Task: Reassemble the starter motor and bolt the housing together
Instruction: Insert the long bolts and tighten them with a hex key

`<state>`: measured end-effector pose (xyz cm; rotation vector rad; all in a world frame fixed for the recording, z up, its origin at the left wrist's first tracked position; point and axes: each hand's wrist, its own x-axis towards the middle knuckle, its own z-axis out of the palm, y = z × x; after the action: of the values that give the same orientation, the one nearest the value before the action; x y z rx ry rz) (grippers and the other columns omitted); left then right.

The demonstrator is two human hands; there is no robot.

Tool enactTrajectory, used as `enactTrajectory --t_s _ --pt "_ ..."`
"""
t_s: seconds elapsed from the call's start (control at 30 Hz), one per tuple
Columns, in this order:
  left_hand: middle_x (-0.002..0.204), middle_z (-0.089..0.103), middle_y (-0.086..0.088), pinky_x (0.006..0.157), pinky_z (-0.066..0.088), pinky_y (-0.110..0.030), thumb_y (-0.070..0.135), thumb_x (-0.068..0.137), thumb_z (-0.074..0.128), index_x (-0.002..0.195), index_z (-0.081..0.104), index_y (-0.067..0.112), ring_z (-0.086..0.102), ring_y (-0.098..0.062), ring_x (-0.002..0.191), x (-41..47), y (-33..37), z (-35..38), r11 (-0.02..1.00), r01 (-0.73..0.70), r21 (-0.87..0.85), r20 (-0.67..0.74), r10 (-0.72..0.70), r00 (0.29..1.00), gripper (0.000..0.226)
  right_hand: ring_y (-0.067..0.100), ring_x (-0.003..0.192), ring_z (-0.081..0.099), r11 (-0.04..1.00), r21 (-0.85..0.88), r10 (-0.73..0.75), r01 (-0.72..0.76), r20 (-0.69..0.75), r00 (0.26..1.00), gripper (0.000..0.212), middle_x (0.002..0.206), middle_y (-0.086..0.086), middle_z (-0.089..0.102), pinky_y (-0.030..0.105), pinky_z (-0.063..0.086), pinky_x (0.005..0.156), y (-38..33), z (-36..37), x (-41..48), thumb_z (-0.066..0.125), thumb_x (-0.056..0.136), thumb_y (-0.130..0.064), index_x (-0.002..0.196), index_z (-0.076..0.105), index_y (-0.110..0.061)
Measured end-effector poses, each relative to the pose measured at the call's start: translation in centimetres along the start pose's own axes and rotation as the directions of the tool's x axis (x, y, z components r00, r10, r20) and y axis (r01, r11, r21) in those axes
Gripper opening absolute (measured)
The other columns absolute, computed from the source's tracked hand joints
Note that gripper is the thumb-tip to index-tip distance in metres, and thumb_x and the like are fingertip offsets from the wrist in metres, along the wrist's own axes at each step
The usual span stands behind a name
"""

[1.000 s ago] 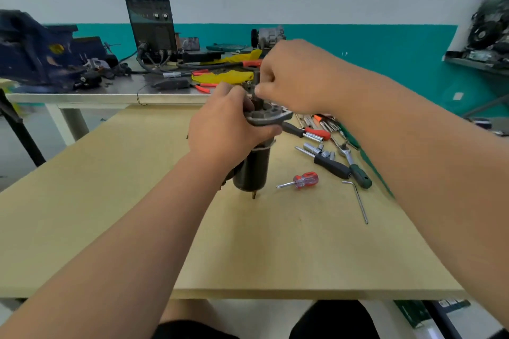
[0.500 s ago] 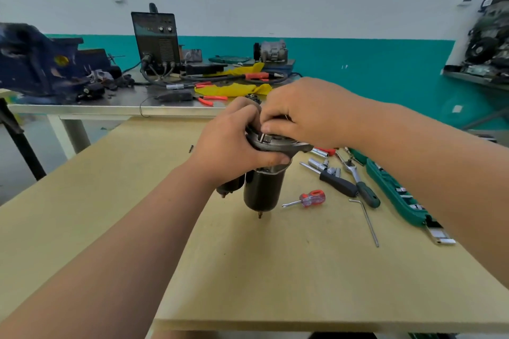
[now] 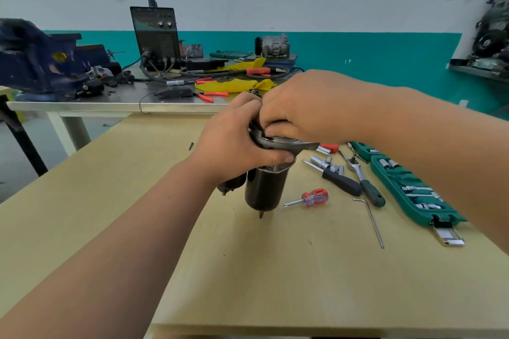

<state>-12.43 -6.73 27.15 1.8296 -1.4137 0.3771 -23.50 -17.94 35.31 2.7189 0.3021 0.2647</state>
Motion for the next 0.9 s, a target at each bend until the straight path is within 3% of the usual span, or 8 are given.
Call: enactTrajectory --t_s 0.13,0.27,0.4,0.53,0.6,0.7,0.83,0.9 --pt "0.107 0.054 0.005 0.075 0.047 -0.021 0.058 0.053 0.073 0.104 0.065 0.019 0.052 -0.006 0.09 -0.1 0.2 0.0 1.0 0.003 0.002 0.003 -0.004 1.0 0.065 0.014 0.091 0.055 1.0 -0.02 -0.023 0.022 -0.021 1.0 0.028 0.097 -0.007 0.063 0.033 0.045 0.072 -0.2 -0.1 0.0 0.039 0.096 -0.036 0.102 0.066 -0.03" --pt "0.106 0.054 0.005 0.073 0.047 -0.02 0.058 0.053 0.073 0.102 0.063 0.016 0.052 -0.008 0.088 -0.3 0.3 0.0 1.0 0.008 0.022 0.001 -0.008 1.0 0.065 0.016 0.092 0.057 0.999 -0.027 0.041 -0.044 -0.1 0.994 0.03 0.096 -0.008 0.064 0.037 0.05 0.072 -0.5 0.5 -0.5 0.039 0.095 -0.041 0.103 0.066 -0.032" --pt "0.099 0.054 0.004 0.071 0.051 -0.037 0.059 0.052 0.072 0.086 0.057 0.016 0.053 -0.013 0.083 -0.5 0.5 0.1 0.999 0.027 0.041 -0.034 -0.025 0.999 0.057 0.005 0.073 0.052 0.941 0.296 0.227 -0.164 -0.194 0.954 0.017 0.086 -0.011 0.066 0.019 0.035 0.064 -1.0 1.9 -1.3 0.056 0.091 -0.032 0.096 0.072 -0.028" --pt "0.097 0.055 0.004 0.069 0.051 -0.043 0.06 0.051 0.073 0.08 0.051 0.02 0.055 -0.016 0.082 -0.7 0.2 0.0 0.996 0.072 0.044 -0.063 -0.069 0.996 0.053 -0.014 0.075 0.05 0.851 0.479 0.312 -0.215 -0.131 0.941 0.023 0.081 -0.026 0.058 0.0 0.032 0.065 -0.5 2.1 -2.0 0.055 0.093 -0.019 0.104 0.072 -0.03" --pt "0.095 0.055 0.003 0.069 0.052 -0.044 0.061 0.051 0.072 0.081 0.052 0.019 0.055 -0.015 0.081 -0.7 -0.1 0.0 0.996 0.086 0.031 -0.073 -0.083 0.994 0.055 -0.016 0.076 0.049 0.839 0.496 0.313 -0.224 -0.103 0.944 0.021 0.078 -0.031 0.053 0.003 0.033 0.063 -0.4 1.9 -1.7 0.056 0.093 -0.02 0.101 0.072 -0.032" --pt "0.093 0.054 0.004 0.066 0.052 -0.043 0.064 0.051 0.071 0.079 0.049 0.024 0.054 -0.014 0.079 -1.0 -0.2 -0.1 0.995 0.094 0.033 -0.082 -0.091 0.992 0.053 -0.005 0.077 0.051 0.867 0.454 0.276 -0.207 -0.092 0.957 0.017 0.08 -0.025 0.054 0.009 0.031 0.065 -0.6 1.9 -1.2 0.056 0.093 -0.022 0.097 0.07 -0.031" --pt "0.093 0.054 0.003 0.066 0.052 -0.045 0.065 0.052 0.07 0.078 0.048 0.023 0.055 -0.016 0.078 -1.2 -0.3 -0.2 0.994 0.102 0.028 -0.088 -0.1 0.991 0.054 0.007 0.089 0.047 0.883 0.442 0.234 -0.161 -0.116 0.965 0.019 0.093 -0.011 0.053 0.025 0.037 0.078 -1.0 2.5 -1.2 0.055 0.094 -0.023 0.106 0.068 -0.027" --pt "0.093 0.054 0.003 0.066 0.052 -0.045 0.063 0.053 0.071 0.079 0.049 0.022 0.054 -0.016 0.078 -1.2 -0.3 -0.2 0.995 0.098 0.033 -0.085 -0.095 0.992 0.054 0.01 0.093 0.049 0.861 0.484 0.242 -0.159 -0.114 0.964 0.022 0.099 -0.007 0.053 0.028 0.038 0.081 -1.3 2.7 -1.3 0.055 0.094 -0.024 0.111 0.068 -0.028"
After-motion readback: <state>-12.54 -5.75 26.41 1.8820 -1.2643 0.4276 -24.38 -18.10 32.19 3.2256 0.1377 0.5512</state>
